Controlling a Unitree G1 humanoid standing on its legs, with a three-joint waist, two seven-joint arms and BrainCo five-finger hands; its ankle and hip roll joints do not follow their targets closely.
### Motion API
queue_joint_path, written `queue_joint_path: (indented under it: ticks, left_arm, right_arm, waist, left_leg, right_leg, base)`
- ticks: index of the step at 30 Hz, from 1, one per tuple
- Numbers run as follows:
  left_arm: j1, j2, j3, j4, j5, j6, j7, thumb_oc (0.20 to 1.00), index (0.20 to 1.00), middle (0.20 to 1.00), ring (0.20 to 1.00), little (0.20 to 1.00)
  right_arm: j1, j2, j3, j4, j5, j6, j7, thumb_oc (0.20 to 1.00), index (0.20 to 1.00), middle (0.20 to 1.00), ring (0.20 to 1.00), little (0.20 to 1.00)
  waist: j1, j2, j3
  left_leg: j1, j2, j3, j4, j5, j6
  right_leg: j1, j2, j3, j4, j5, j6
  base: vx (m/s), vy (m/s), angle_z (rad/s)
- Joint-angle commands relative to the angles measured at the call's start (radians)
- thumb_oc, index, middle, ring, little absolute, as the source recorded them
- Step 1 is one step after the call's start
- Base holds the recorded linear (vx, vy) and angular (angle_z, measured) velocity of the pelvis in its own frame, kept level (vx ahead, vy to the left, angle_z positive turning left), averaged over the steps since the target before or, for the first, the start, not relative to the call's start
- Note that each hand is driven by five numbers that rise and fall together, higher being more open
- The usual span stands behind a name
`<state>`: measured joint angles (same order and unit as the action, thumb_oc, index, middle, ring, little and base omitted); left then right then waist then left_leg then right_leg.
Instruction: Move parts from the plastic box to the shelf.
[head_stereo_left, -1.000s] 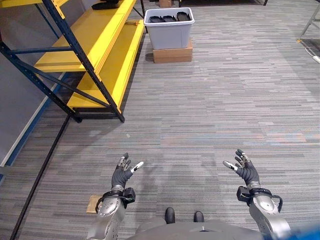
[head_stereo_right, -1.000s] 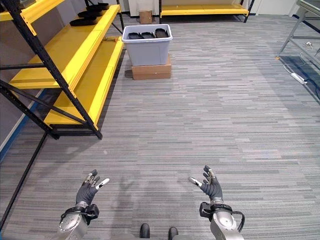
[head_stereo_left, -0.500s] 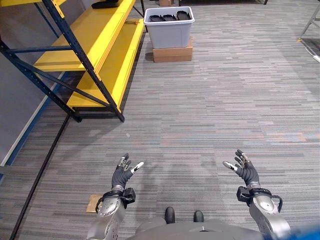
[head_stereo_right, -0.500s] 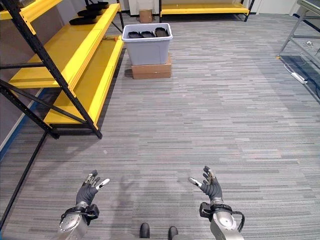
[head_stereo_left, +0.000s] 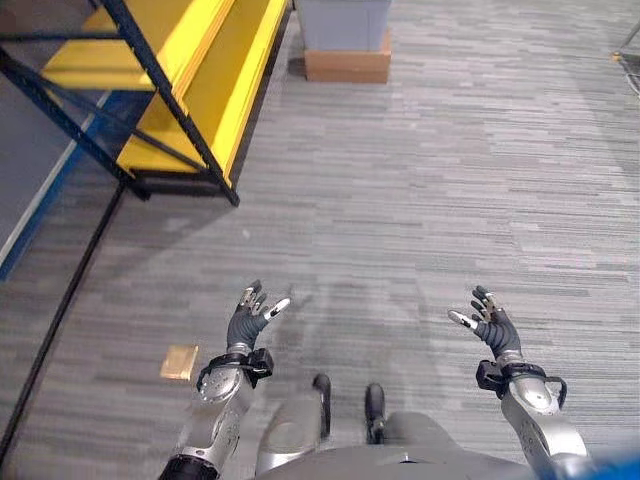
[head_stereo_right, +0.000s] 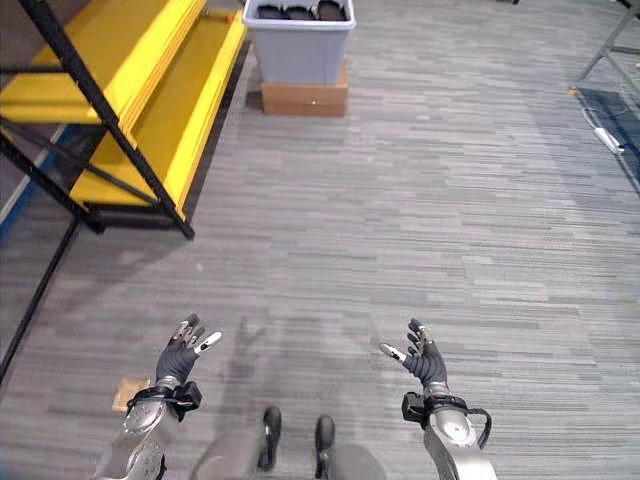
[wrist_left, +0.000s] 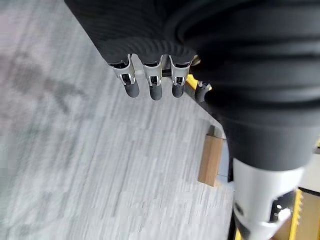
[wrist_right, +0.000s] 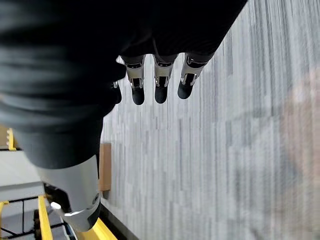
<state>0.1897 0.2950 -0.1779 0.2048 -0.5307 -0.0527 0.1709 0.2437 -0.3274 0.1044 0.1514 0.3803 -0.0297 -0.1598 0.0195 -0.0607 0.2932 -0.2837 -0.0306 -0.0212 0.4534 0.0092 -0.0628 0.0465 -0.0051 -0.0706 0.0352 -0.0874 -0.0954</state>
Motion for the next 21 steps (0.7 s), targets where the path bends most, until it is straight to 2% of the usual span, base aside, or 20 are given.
queue_joint_path:
  ticks: [1, 2, 3, 5, 6, 7, 8, 9, 11, 12, 13, 14, 15, 16, 17, 18, 19, 20, 21]
  left_arm:
    - [-0.007, 0.011, 0.001, -0.049, -0.005, -0.044, -0.004, 1.0, 1.0, 1.0, 1.0, 1.0]
    - [-0.006, 0.011, 0.001, -0.049, -0.005, -0.044, -0.004, 1.0, 1.0, 1.0, 1.0, 1.0]
    - [-0.011, 0.009, 0.001, -0.038, 0.004, -0.042, 0.0, 1.0, 1.0, 1.0, 1.0, 1.0]
    - [-0.009, -0.002, 0.01, -0.027, 0.01, -0.045, 0.014, 1.0, 1.0, 1.0, 1.0, 1.0]
    - [0.0, -0.012, 0.02, -0.031, 0.002, -0.048, 0.019, 1.0, 1.0, 1.0, 1.0, 1.0]
    - [0.011, -0.014, 0.026, -0.037, -0.002, -0.05, 0.017, 1.0, 1.0, 1.0, 1.0, 1.0]
    - [0.018, -0.016, 0.03, -0.041, -0.002, -0.047, 0.022, 1.0, 1.0, 1.0, 1.0, 1.0]
    - [0.013, -0.006, 0.034, -0.04, -0.028, -0.056, 0.04, 1.0, 1.0, 1.0, 1.0, 1.0]
    - [0.013, 0.011, 0.041, -0.054, -0.025, -0.063, 0.045, 1.0, 1.0, 1.0, 1.0, 1.0]
    - [0.013, 0.011, 0.041, -0.054, -0.025, -0.062, 0.045, 1.0, 1.0, 1.0, 1.0, 1.0]
    - [0.015, 0.026, 0.048, -0.057, -0.037, -0.07, 0.053, 1.0, 1.0, 1.0, 1.0, 1.0]
    - [0.014, 0.026, 0.048, -0.057, -0.037, -0.07, 0.053, 1.0, 1.0, 1.0, 1.0, 1.0]
    - [0.01, 0.037, 0.045, -0.051, -0.051, -0.065, 0.063, 1.0, 1.0, 1.0, 1.0, 1.0]
    - [0.01, 0.037, 0.045, -0.051, -0.051, -0.065, 0.063, 1.0, 1.0, 1.0, 1.0, 1.0]
    - [0.019, 0.055, 0.052, -0.055, -0.044, -0.058, 0.064, 1.0, 1.0, 1.0, 1.0, 1.0]
    - [0.023, 0.063, 0.053, -0.059, -0.035, -0.055, 0.059, 1.0, 1.0, 1.0, 1.0, 1.0]
    - [0.026, 0.079, 0.055, -0.068, -0.023, -0.049, 0.057, 1.0, 1.0, 1.0, 1.0, 1.0]
    - [0.03, 0.088, 0.057, -0.074, -0.012, -0.044, 0.055, 1.0, 1.0, 1.0, 1.0, 1.0]
    - [0.03, 0.087, 0.056, -0.074, -0.012, -0.044, 0.055, 1.0, 1.0, 1.0, 1.0, 1.0]
  right_arm:
    - [0.023, -0.042, -0.033, -0.085, 0.033, -0.057, -0.011, 1.0, 1.0, 1.0, 1.0, 1.0]
    - [0.023, -0.042, -0.033, -0.085, 0.033, -0.057, -0.011, 1.0, 1.0, 1.0, 1.0, 1.0]
    - [0.023, -0.04, -0.035, -0.086, 0.028, -0.058, -0.019, 1.0, 1.0, 1.0, 1.0, 1.0]
    - [0.022, -0.035, -0.027, -0.069, 0.009, -0.059, -0.031, 1.0, 1.0, 1.0, 1.0, 1.0]
    - [0.017, -0.038, -0.022, -0.067, -0.007, -0.054, -0.033, 1.0, 1.0, 1.0, 1.0, 1.0]
    - [0.022, -0.032, -0.018, -0.074, -0.008, -0.047, -0.024, 1.0, 1.0, 1.0, 1.0, 1.0]
    - [0.026, -0.025, -0.01, -0.073, -0.013, -0.048, -0.018, 1.0, 1.0, 1.0, 1.0, 1.0]
    - [0.018, -0.008, 0.008, -0.068, 0.005, -0.038, -0.012, 1.0, 1.0, 1.0, 1.0, 1.0]
    - [0.013, -0.001, 0.015, -0.09, 0.01, -0.04, 0.002, 1.0, 1.0, 1.0, 1.0, 1.0]
    - [0.013, -0.001, 0.015, -0.09, 0.01, -0.04, 0.002, 1.0, 1.0, 1.0, 1.0, 1.0]
    - [-0.01, 0.002, 0.038, -0.086, 0.007, -0.04, 0.009, 1.0, 1.0, 1.0, 1.0, 1.0]
    - [-0.01, 0.001, 0.038, -0.085, 0.007, -0.04, 0.009, 1.0, 1.0, 1.0, 1.0, 1.0]
    - [-0.024, 0.004, 0.053, -0.081, 0.01, -0.037, 0.005, 1.0, 1.0, 1.0, 1.0, 1.0]
    - [-0.025, 0.004, 0.053, -0.08, 0.01, -0.037, 0.005, 1.0, 1.0, 1.0, 1.0, 1.0]
    - [-0.016, 0.012, 0.054, -0.099, 0.02, -0.041, 0.019, 1.0, 1.0, 1.0, 1.0, 1.0]
    - [-0.012, 0.013, 0.059, -0.1, 0.02, -0.037, 0.022, 1.0, 1.0, 1.0, 1.0, 1.0]
    - [-0.012, 0.011, 0.071, -0.105, 0.015, -0.034, 0.027, 1.0, 1.0, 1.0, 1.0, 1.0]
    - [-0.009, 0.006, 0.075, -0.108, 0.009, -0.034, 0.033, 1.0, 1.0, 1.0, 1.0, 1.0]
    - [-0.009, 0.006, 0.075, -0.108, 0.009, -0.034, 0.033, 1.0, 1.0, 1.0, 1.0, 1.0]
  waist:
    - [-0.021, 0.037, -0.042]
    - [-0.02, 0.035, -0.041]
    - [-0.014, 0.043, -0.044]
    - [-0.005, 0.067, -0.062]
    - [0.007, 0.081, -0.086]
    - [0.009, 0.078, -0.098]
    - [0.02, 0.084, -0.113]
    - [0.035, 0.061, -0.135]
    - [0.042, 0.04, -0.138]
    - [0.042, 0.039, -0.14]
    - [0.054, 0.013, -0.14]
    - [0.055, 0.015, -0.143]
    - [0.063, 0.002, -0.146]
    - [0.064, 0.004, -0.149]
    - [0.061, -0.004, -0.149]
    - [0.059, 0.003, -0.152]
    - [0.044, 0.025, -0.132]
    - [0.032, 0.043, -0.115]
    - [0.033, 0.045, -0.116]
  left_leg:
    - [-0.007, 0.145, 0.029, -0.264, 0.191, -0.032]
    - [-0.001, 0.143, 0.032, -0.271, 0.194, -0.032]
    - [-0.008, 0.161, 0.055, -0.359, 0.226, -0.036]
    - [-0.019, 0.178, 0.082, -0.541, 0.254, -0.048]
    - [-0.029, 0.189, 0.087, -0.541, 0.271, -0.064]
    - [-0.012, 0.187, 0.091, -0.541, 0.253, -0.05]
    - [-0.004, 0.193, 0.065, -0.541, 0.295, -0.059]
    - [0.006, 0.183, 0.083, -0.506, 0.29, -0.05]
    - [-0.038, 0.158, 0.089, -0.414, 0.245, -0.028]
    - [-0.041, 0.157, 0.09, -0.41, 0.242, -0.027]
    - [-0.086, 0.129, 0.092, -0.332, 0.186, 0.003]
    - [-0.089, 0.132, 0.092, -0.332, 0.187, 0.003]
    - [-0.098, 0.102, 0.093, -0.315, 0.149, 0.025]
    - [-0.101, 0.104, 0.093, -0.315, 0.151, 0.025]
    - [-0.088, 0.068, 0.091, -0.322, 0.12, 0.047]
    - [-0.073, 0.057, 0.087, -0.336, 0.107, 0.06]
    - [-0.015, 0.039, 0.078, -0.373, 0.09, 0.087]
    - [0.026, 0.031, 0.075, -0.395, 0.081, 0.1]
    - [0.024, 0.033, 0.075, -0.396, 0.082, 0.099]
  right_leg:
    - [0.024, -0.026, -0.008, 0.006, 0.036, 0.135]
    - [0.025, -0.028, -0.007, 0.008, 0.034, 0.135]
    - [0.034, -0.022, -0.004, 0.013, 0.018, 0.139]
    - [0.071, -0.005, 0.017, 0.016, -0.024, 0.155]
    - [0.12, -0.008, 0.042, 0.004, -0.048, 0.163]
    - [0.138, -0.02, 0.053, -0.003, -0.056, 0.17]
    - [0.164, -0.022, 0.074, -0.013, -0.065, 0.172]
    - [0.193, -0.076, 0.09, -0.028, -0.064, 0.195]
    - [0.183, -0.113, 0.089, -0.015, -0.047, 0.215]
    - [0.181, -0.114, 0.089, -0.014, -0.048, 0.216]
    - [0.148, -0.153, 0.091, 0.018, 0.002, 0.239]
    - [0.144, -0.15, 0.093, 0.018, 0.004, 0.239]
    - [0.122, -0.171, 0.094, 0.063, 0.068, 0.257]
    - [0.119, -0.168, 0.095, 0.063, 0.069, 0.257]
    - [0.088, -0.172, 0.103, 0.154, 0.18, 0.274]
    - [0.05, -0.174, 0.1, 0.223, 0.234, 0.273]
    - [-0.036, -0.178, 0.089, 0.395, 0.333, 0.257]
    - [-0.068, -0.182, 0.071, 0.466, 0.346, 0.243]
    - [-0.07, -0.179, 0.071, 0.464, 0.348, 0.243]
  base:
    - [0.16, 0.015, 0.26]
    - [0.17, 0.037, 0.16]
    - [0.19, 0.057, 0.07]
    - [0.47, 0.184, 0.01]
    - [0.58, 0.26, -0.11]
    - [0.55, 0.271, -0.29]
    - [0.67, 0.377, -0.95]
    - [0.64, 0.383, -1.14]
    - [0.37, 0.258, -0.9]
    - [0.21, 0.19, -0.27]
    - [0.12, 0.111, 0.04]
    - [0.31, 0.255, 0.13]
    - [0.18, 0.145, 0.02]
    - [0.38, 0.299, 0.04]
    - [0.26, 0.222, 0.24]
    - [0.41, 0.409, 0.42]
    - [0.29, 0.362, 0.4]
    - [0.22, 0.293, 0.2]
    - [0.17, 0.196, 0.12]
